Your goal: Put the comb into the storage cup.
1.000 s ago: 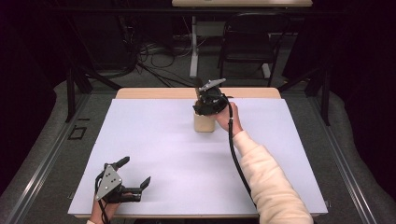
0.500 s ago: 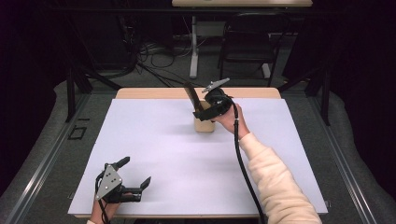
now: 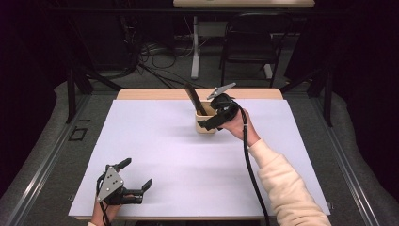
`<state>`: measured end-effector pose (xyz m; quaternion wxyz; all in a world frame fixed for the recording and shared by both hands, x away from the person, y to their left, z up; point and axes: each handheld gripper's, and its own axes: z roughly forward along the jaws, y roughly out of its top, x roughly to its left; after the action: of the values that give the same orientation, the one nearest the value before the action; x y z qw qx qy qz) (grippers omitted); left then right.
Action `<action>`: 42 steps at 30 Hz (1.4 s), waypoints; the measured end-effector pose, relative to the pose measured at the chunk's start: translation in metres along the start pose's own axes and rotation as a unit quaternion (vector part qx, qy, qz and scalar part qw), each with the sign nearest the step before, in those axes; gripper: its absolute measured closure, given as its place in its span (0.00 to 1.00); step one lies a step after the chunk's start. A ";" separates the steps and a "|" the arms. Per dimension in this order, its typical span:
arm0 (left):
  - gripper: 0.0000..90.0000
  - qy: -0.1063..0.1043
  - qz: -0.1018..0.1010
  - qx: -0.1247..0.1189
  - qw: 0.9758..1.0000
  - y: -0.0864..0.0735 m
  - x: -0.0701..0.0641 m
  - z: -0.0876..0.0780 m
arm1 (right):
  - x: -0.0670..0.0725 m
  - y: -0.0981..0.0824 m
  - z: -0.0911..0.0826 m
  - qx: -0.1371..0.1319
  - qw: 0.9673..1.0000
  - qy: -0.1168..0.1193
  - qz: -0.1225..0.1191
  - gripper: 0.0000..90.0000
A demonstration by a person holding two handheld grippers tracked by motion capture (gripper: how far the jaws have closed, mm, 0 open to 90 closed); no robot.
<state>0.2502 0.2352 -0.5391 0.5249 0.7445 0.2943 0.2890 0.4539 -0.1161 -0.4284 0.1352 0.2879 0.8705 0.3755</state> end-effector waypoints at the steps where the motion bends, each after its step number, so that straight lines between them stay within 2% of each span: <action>1: 0.01 0.000 0.000 0.000 1.000 0.000 0.000 0.000 | 0.001 -0.002 -0.002 0.000 1.000 0.002 0.000 0.03; 9: 0.01 -0.002 0.001 0.002 1.000 0.000 0.000 0.001 | 0.003 -0.016 -0.014 0.008 1.000 0.002 -0.002 0.00; 13: 0.01 -0.003 0.002 0.002 1.000 0.000 -0.001 0.001 | 0.002 -0.027 -0.021 0.011 1.000 0.009 0.003 0.00; 28: 0.01 -0.003 0.003 0.002 1.000 0.000 -0.001 0.001 | 0.002 -0.061 -0.034 0.015 1.000 0.006 0.011 0.00; 31: 0.01 -0.003 0.003 0.002 1.000 0.000 -0.001 0.001 | 0.000 -0.069 -0.037 0.015 1.000 0.012 0.014 0.00; 42: 0.01 -0.003 0.003 0.002 1.000 0.000 -0.001 0.002 | 0.003 -0.096 -0.044 0.025 1.000 0.004 0.018 0.00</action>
<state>0.2506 0.2335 -0.5396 0.5231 0.7474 0.2916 0.2877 0.3929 -0.1927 -0.4687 0.1175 0.3049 0.8750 0.3571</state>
